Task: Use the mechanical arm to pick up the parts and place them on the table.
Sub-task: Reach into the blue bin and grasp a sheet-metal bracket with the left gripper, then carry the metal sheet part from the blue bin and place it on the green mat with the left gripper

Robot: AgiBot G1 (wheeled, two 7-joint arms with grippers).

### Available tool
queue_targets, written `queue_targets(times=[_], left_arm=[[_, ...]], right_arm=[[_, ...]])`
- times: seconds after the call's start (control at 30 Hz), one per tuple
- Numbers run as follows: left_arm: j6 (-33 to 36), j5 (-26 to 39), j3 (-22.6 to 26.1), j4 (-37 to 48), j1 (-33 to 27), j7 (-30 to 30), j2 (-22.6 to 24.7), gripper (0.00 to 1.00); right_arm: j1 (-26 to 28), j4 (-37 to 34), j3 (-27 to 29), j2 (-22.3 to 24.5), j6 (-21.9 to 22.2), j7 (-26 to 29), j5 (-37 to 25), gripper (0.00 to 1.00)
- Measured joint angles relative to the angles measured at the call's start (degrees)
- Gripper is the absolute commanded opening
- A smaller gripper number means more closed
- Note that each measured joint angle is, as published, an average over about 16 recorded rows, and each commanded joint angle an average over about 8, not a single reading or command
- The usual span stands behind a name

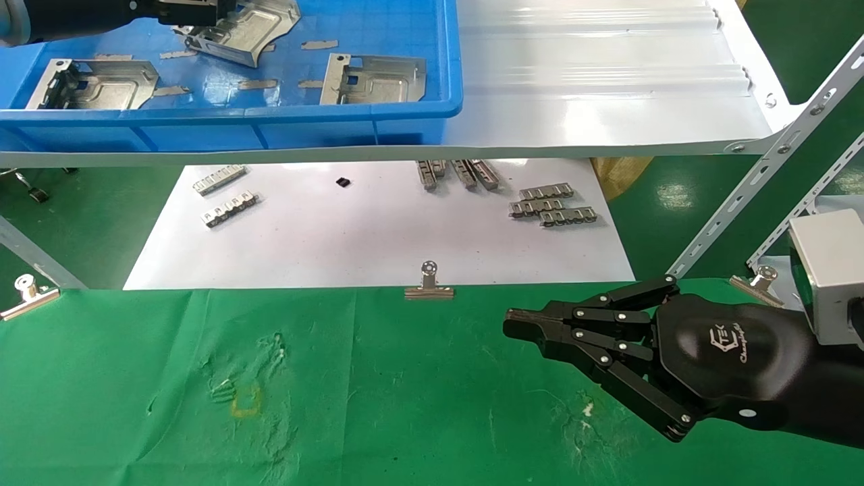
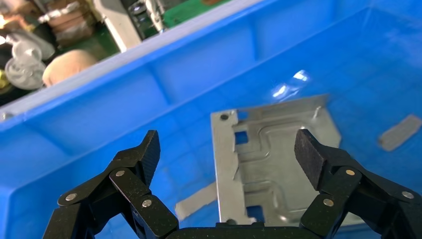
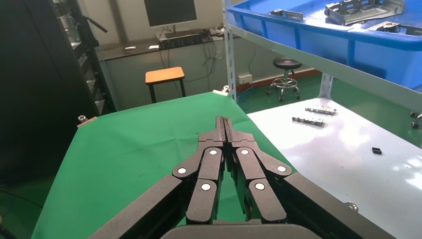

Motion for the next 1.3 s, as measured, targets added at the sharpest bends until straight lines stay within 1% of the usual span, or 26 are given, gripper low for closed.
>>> queue_targets(times=[0.13, 0.17, 0.2, 0.23, 0.4, 0.43, 0.47, 0.5, 0.9, 1.3], left_arm=[[-2.53, 0.55, 0.29, 2.82, -0.71, -0.27, 1.29, 0.0], [-3.02, 0.58, 0.31, 3.35, -0.8, -0.41, 1.53, 0.0], [-3.48, 0.61, 0.32, 3.83, -0.87, -0.57, 1.76, 0.0], [-3.9, 0.61, 0.32, 4.26, -0.93, -0.74, 1.96, 0.0], [-5.57, 0.4, 0.16, 5.7, -1.03, -1.65, 2.69, 0.0], [-5.81, 0.33, 0.11, 5.88, -1.02, -1.82, 2.79, 0.0], [-5.99, 0.27, 0.06, 6.03, -1.01, -1.98, 2.88, 0.0], [-6.14, 0.2, 0.02, 6.16, -0.99, -2.13, 2.96, 0.0], [-5.42, 0.03, -0.1, 6.46, -0.81, -3.01, 3.17, 0.0], [-2.82, -0.59, -0.53, 5.13, -1.07, -1.76, 2.83, 0.0]], right_arm=[[0.0, 0.0, 0.0, 0.0, 0.0, 0.0, 0.0, 0.0], [0.0, 0.0, 0.0, 0.0, 0.0, 0.0, 0.0, 0.03], [0.0, 0.0, 0.0, 0.0, 0.0, 0.0, 0.0, 0.08], [0.0, 0.0, 0.0, 0.0, 0.0, 0.0, 0.0, 0.17], [0.0, 0.0, 0.0, 0.0, 0.0, 0.0, 0.0, 0.79], [0.0, 0.0, 0.0, 0.0, 0.0, 0.0, 0.0, 0.89], [0.0, 0.0, 0.0, 0.0, 0.0, 0.0, 0.0, 0.97], [0.0, 0.0, 0.0, 0.0, 0.0, 0.0, 0.0, 1.0], [0.0, 0.0, 0.0, 0.0, 0.0, 0.0, 0.0, 1.0], [0.0, 0.0, 0.0, 0.0, 0.0, 0.0, 0.0, 1.0]])
